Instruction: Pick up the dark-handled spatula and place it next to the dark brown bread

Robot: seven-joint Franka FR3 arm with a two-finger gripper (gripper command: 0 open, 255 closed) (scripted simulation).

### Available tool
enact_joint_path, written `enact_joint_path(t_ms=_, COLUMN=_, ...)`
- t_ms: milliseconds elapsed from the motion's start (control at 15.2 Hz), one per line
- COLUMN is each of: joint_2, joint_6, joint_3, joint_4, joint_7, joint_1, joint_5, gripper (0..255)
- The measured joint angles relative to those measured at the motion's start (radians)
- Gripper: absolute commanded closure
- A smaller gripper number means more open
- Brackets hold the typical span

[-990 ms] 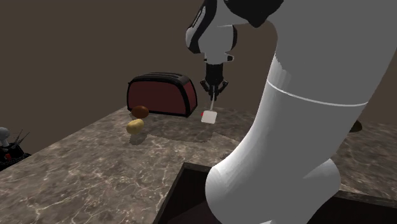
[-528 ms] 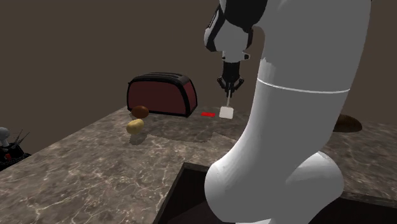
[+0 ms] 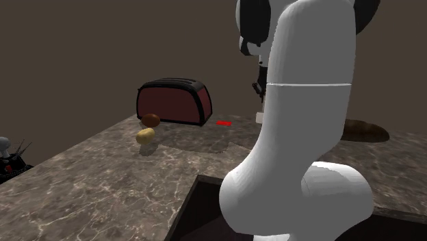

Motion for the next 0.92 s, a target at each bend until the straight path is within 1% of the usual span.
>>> enact_joint_path(t_ms=462, joint_2=0.198, joint_6=-0.075, joint_3=-0.039, joint_4=0.260, joint_7=-0.153, joint_1=-0.115, joint_5=0.081, gripper=255)
enact_joint_path(t_ms=528, joint_2=0.217, joint_6=-0.074, joint_3=-0.039, joint_4=0.277, joint_7=-0.163, joint_1=-0.123, joint_5=0.088, gripper=255)
enact_joint_path(t_ms=924, joint_2=0.239, joint_6=-0.008, joint_3=-0.036, joint_4=0.230, joint_7=-0.174, joint_1=-0.127, joint_5=0.098, gripper=255)
